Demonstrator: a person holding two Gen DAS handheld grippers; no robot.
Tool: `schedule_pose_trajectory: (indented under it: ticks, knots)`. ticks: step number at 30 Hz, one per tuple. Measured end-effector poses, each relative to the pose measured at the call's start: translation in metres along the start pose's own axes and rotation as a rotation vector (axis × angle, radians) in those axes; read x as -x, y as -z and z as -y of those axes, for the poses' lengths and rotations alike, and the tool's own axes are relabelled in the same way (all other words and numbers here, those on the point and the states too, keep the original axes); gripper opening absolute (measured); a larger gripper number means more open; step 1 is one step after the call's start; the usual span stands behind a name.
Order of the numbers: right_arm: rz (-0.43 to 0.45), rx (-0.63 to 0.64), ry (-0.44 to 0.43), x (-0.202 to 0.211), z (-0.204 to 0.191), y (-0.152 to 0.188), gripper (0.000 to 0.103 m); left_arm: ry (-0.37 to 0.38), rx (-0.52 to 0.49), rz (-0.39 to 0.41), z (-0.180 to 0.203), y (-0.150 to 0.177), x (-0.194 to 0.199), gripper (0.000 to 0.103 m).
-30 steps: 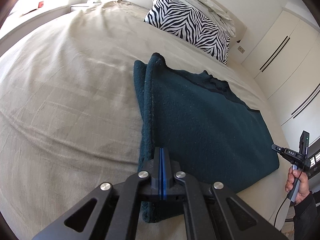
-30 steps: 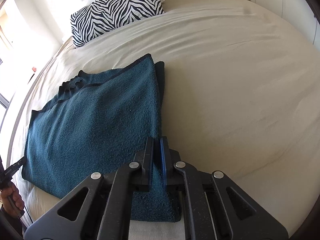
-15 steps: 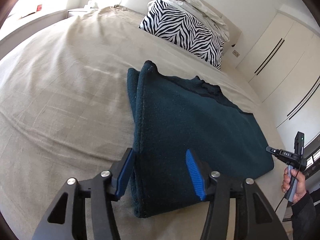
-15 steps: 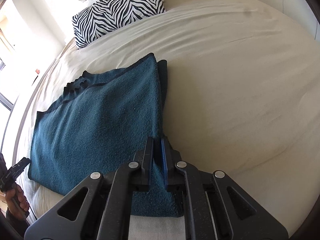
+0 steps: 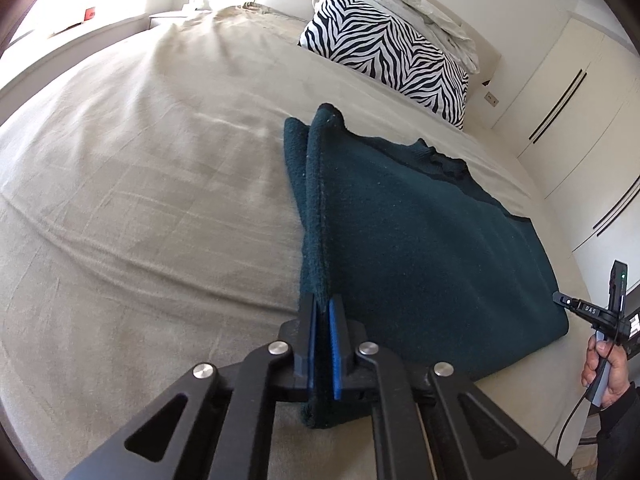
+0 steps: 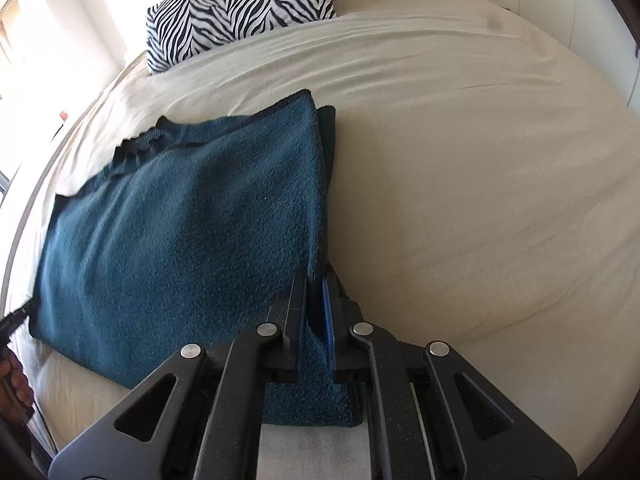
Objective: Fold small clothes
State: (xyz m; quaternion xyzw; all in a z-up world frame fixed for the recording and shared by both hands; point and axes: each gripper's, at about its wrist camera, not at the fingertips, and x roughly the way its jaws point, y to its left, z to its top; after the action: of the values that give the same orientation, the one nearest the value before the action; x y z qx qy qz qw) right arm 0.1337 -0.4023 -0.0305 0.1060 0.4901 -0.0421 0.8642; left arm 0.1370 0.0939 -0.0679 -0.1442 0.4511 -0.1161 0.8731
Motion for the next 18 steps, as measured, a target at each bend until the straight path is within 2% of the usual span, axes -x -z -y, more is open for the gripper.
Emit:
schedule_pose_trajectory:
  ticks: [11, 18]
  knots:
    - [0.001, -0.026, -0.026, -0.001, 0.005, 0.006, 0.005, 0.032, 0.060, -0.021, -0.018, 0.010, 0.002, 0.006]
    - [0.009, -0.065, -0.082, -0.007, 0.017, 0.006, 0.005, 0.026, 0.040, -0.018, -0.015, 0.016, 0.002, 0.007]
